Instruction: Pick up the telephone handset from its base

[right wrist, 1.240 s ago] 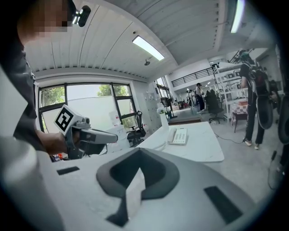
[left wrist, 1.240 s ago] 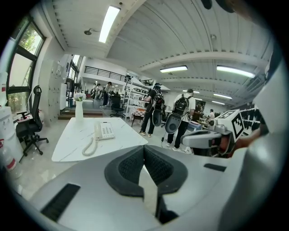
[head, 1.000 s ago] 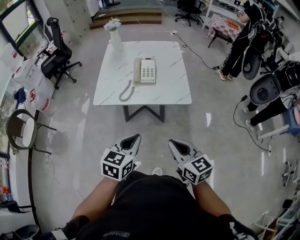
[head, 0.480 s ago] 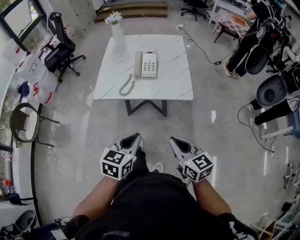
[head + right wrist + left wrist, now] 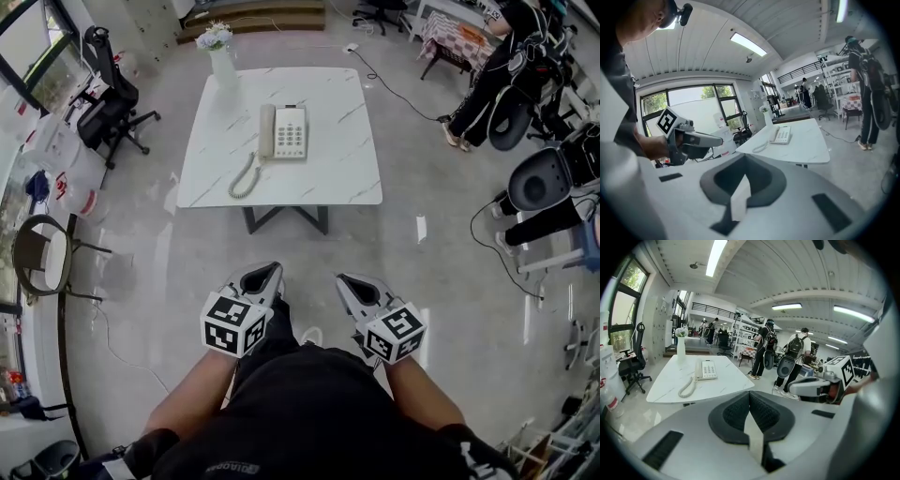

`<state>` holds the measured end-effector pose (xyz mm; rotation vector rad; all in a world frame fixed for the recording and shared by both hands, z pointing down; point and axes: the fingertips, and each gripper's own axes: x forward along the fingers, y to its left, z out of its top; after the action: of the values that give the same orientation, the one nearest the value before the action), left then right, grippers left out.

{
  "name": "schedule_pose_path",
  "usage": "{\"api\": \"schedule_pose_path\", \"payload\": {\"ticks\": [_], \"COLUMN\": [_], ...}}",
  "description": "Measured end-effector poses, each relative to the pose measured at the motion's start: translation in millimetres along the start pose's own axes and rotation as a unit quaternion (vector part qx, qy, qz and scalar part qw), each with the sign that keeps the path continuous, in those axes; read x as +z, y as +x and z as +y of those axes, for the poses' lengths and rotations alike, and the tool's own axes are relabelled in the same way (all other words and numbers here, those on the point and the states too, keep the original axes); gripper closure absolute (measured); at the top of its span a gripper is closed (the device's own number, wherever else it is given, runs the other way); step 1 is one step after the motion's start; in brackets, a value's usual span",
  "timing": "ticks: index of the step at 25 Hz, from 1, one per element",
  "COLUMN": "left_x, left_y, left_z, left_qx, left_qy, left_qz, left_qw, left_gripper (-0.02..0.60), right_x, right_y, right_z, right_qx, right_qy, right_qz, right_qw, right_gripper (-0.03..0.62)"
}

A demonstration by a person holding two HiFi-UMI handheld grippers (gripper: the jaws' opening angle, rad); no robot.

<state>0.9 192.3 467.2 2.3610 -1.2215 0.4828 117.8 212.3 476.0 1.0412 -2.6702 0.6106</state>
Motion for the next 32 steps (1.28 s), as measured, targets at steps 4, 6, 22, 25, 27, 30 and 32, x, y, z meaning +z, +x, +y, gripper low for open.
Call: {"api": "schedule_pose_path", "payload": {"ticks": [4,6,22,25,27,30,32], "left_x": [5,10,119,132,141,149,153], "left_y": [11,18,90,101,108,117,122], "left_z": [18,31,151,179,196,219,233], "left_qx": [0.001,0.003,-0.019,-0.024,-0.028,-0.034,-0.037], "left_qy": [-0.004,-0.007,0.013,0.016,0.020,0.026,0.029], "left_qz": [0.004,0.006,-0.018,-0.015,-0.015,-0.014,-0.012], "left_qw": [1.0000,1.0000,0.9996,0.9995,0.9993,0.9990,0.9988], "left_gripper": [0.579,0.580,0.580,0.580,0.580,0.579,0.580], "right_x": [12,19,113,125,132,141,147], "right_y": [21,35,151,178,196,220,232], "right_z": [-12,-18,-84,-91,-94,-100,-104], "right_qx": [0.000,0.002,-0.037,-0.043,-0.046,-0.053,-0.059], "right_qy": [-0.001,-0.002,-0.010,-0.008,-0.008,-0.008,-0.009], "right_qz": [0.003,0.007,0.004,0.003,0.003,0.000,-0.003], "right_qw": [1.000,1.000,0.999,0.999,0.999,0.999,0.998], "right_gripper": [0.592,0.592,0.592,0.592,0.592,0.592,0.592]}}
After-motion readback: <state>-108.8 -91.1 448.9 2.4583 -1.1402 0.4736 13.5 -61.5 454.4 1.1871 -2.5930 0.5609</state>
